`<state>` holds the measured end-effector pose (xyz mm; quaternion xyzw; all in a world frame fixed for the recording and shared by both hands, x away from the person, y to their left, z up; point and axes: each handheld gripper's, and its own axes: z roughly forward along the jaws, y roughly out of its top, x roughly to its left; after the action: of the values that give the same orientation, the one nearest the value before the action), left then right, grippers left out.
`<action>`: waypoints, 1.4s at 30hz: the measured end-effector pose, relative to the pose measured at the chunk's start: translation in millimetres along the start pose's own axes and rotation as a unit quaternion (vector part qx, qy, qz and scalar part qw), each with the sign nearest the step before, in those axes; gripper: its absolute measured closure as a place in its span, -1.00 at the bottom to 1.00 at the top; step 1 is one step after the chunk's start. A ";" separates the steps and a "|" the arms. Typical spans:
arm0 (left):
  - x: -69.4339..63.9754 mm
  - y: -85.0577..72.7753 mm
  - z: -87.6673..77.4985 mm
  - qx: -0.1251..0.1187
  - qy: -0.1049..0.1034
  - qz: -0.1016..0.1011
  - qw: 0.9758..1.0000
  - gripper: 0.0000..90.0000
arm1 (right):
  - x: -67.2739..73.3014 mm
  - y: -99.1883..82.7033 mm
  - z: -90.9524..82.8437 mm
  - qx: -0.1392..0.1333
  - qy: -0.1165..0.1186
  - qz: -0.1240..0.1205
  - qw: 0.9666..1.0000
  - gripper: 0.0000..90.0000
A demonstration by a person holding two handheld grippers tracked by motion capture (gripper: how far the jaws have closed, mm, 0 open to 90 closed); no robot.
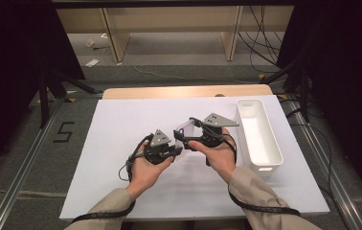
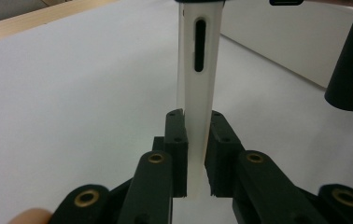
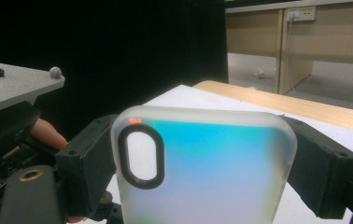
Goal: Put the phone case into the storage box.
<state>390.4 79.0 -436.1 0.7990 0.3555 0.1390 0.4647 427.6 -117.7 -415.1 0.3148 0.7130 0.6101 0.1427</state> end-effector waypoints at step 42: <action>43.0 -13.1 -50.8 -0.037 -0.021 0.056 0.998 -1.00 | -23.6 21.2 -31.7 -0.031 -0.034 0.003 0.999 -0.59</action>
<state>387.1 145.8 -424.9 0.8027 0.2949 0.1616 0.4925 432.7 -156.0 -392.2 0.3328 0.6875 0.6213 0.1748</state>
